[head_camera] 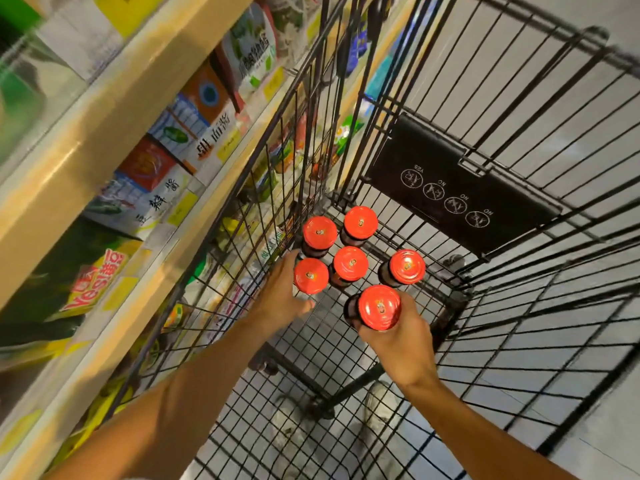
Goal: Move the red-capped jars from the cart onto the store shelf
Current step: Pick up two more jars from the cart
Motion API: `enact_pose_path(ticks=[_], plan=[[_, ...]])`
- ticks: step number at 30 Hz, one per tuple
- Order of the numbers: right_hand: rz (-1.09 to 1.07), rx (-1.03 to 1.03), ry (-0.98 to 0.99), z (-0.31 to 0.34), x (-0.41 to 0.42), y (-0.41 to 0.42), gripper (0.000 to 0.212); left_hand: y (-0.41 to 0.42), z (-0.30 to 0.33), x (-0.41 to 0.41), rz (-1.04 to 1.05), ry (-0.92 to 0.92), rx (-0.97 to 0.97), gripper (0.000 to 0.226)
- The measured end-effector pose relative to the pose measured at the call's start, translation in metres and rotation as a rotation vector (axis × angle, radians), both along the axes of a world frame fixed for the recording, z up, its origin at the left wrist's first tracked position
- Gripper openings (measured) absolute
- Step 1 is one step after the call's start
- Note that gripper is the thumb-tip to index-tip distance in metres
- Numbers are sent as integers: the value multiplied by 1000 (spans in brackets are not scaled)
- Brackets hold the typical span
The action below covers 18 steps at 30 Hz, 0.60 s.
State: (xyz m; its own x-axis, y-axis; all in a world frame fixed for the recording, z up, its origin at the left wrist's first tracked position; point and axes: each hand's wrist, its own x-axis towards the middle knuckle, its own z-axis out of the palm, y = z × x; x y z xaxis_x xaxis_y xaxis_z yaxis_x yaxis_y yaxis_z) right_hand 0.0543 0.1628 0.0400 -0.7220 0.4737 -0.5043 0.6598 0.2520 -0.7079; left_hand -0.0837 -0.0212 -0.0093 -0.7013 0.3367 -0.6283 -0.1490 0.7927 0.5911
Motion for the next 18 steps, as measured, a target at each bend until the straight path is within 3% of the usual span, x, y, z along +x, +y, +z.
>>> enact_pose_path(ticks=[5,13,18], plan=[[23,-26,-24,2,-1,1,58,14,-4,3,38,-59,43,106],[39,-22,-28,10,-1,4,56,22,-8,1,108,82,44,71],[56,-21,-1,17,0,6,55,15,-5,13,186,92,69,66]])
